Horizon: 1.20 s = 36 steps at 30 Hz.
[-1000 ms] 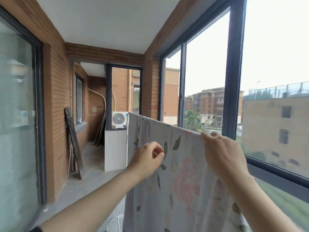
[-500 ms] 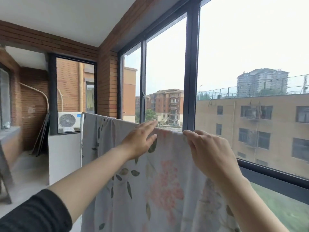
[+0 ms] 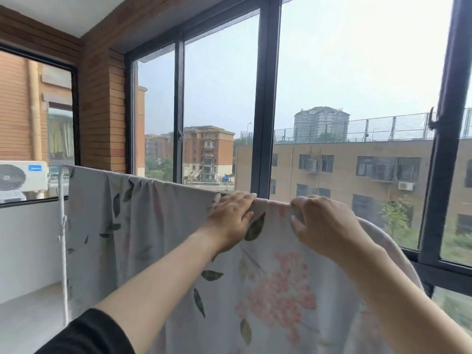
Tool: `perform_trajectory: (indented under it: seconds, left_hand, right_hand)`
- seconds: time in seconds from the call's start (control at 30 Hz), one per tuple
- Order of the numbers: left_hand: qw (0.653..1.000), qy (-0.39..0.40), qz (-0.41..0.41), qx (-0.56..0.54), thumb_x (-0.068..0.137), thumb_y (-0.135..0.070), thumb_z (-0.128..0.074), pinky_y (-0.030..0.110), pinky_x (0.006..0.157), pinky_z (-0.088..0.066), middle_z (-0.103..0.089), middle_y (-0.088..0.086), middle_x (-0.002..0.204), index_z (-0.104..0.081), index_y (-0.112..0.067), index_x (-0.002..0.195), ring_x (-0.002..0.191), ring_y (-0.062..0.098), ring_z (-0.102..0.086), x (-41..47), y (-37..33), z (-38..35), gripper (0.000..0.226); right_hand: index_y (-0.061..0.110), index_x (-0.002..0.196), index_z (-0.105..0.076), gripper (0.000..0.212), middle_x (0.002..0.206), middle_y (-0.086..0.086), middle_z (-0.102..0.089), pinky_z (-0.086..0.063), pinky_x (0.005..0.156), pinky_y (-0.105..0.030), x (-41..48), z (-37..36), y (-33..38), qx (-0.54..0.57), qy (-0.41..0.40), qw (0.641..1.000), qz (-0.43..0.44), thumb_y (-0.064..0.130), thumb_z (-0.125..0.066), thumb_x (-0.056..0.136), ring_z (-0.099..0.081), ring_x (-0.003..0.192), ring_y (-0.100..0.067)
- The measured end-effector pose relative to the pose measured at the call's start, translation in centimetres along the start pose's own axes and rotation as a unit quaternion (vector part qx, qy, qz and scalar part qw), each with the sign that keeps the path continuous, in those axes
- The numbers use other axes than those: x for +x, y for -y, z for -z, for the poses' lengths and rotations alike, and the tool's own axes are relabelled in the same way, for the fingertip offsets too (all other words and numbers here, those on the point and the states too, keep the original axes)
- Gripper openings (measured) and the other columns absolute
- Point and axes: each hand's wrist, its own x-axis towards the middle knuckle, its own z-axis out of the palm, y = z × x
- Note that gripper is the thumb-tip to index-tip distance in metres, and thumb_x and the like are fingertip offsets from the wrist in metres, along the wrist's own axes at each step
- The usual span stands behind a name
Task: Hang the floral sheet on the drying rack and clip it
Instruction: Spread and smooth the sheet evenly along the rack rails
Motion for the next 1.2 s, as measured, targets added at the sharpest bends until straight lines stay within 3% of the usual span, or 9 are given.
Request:
perform_trajectory:
  seconds: [0.1, 0.2, 0.37, 0.67, 0.87, 1.03, 1.2]
  left_hand:
    - [1.0, 0.007, -0.017, 0.005, 0.099, -0.035, -0.032, 0.046, 0.118, -0.004, -0.027, -0.007, 0.153, -0.026, -0.026, 0.147, 0.143, 0.014, -0.018, -0.1, 0.8, 0.3, 0.049]
    - [0.999, -0.005, -0.035, -0.003, 0.099, -0.035, -0.033, 0.046, 0.118, -0.006, -0.029, -0.006, 0.152, -0.027, -0.026, 0.146, 0.142, 0.014, -0.02, -0.1, 1.8, 0.3, 0.048]
    - [0.998, -0.038, -0.033, -0.03, 0.1, -0.032, -0.036, 0.037, 0.118, -0.01, -0.034, -0.004, 0.149, -0.032, -0.022, 0.144, 0.14, 0.015, -0.023, 0.0, 3.4, 0.1, 0.045]
    - [0.999, -0.029, -0.012, -0.027, 0.1, -0.037, -0.034, 0.028, 0.115, -0.009, -0.027, -0.004, 0.153, -0.028, -0.023, 0.146, 0.143, 0.014, -0.016, -0.4, 6.9, 0.5, 0.048]
    - [0.998, -0.016, -0.046, -0.032, 0.1, -0.034, -0.033, 0.028, 0.117, -0.006, -0.024, -0.004, 0.155, -0.023, -0.023, 0.148, 0.143, 0.012, -0.014, -0.2, 7.9, 0.7, 0.05]
    - [0.997, -0.01, -0.063, -0.045, 0.099, -0.029, -0.037, 0.028, 0.117, -0.006, -0.023, -0.004, 0.155, -0.023, -0.022, 0.148, 0.144, 0.013, -0.013, 0.0, 12.4, 1.3, 0.052]
    - [0.997, -0.005, -0.056, -0.045, 0.098, -0.026, -0.041, 0.026, 0.115, -0.005, -0.027, -0.001, 0.153, -0.027, -0.019, 0.147, 0.142, 0.015, -0.017, 0.4, 18.0, 2.4, 0.051]
  right_hand:
    - [0.022, 0.087, -0.052, 0.018, 0.084, 0.004, -0.058, -0.032, 0.062, -0.028, 1.1, -1.8, 2.2, -0.022, -0.02, 1.0, 0.006, 0.036, -0.044, 0.094, -0.058, 0.074, -0.018]
    - [0.023, 0.094, -0.057, 0.026, 0.088, 0.007, -0.063, -0.028, 0.061, -0.028, 0.8, -2.8, 1.8, -0.076, -0.074, 0.994, 0.013, 0.043, -0.042, 0.095, -0.063, 0.079, -0.017]
    - [0.023, 0.088, -0.061, 0.028, 0.081, 0.005, -0.067, -0.028, 0.059, -0.027, 0.4, -3.6, 0.8, -0.114, -0.116, 0.987, 0.021, 0.046, -0.046, 0.091, -0.064, 0.071, -0.019]
    - [0.023, 0.091, -0.058, 0.037, 0.086, 0.007, -0.065, -0.03, 0.061, -0.029, 1.4, -3.2, 2.8, -0.087, -0.081, 0.993, -0.014, 0.051, -0.034, 0.096, -0.061, 0.077, -0.016]
    - [0.02, 0.097, -0.056, 0.034, 0.091, 0.004, -0.064, -0.037, 0.065, -0.031, 5.7, -6.9, 7.2, -0.111, -0.06, 0.992, 0.029, 0.046, -0.033, 0.098, -0.062, 0.083, -0.02]
    - [0.024, 0.079, -0.058, 0.041, 0.072, 0.009, -0.064, -0.028, 0.053, -0.027, 5.1, -7.0, 7.2, -0.133, -0.106, 0.985, -0.005, 0.052, -0.033, 0.096, -0.062, 0.065, -0.016]
    - [0.027, 0.08, -0.061, 0.047, 0.074, 0.012, -0.065, -0.028, 0.055, -0.026, 4.4, -6.2, 7.0, -0.127, -0.113, 0.985, -0.032, 0.054, -0.026, 0.097, -0.063, 0.065, -0.015]
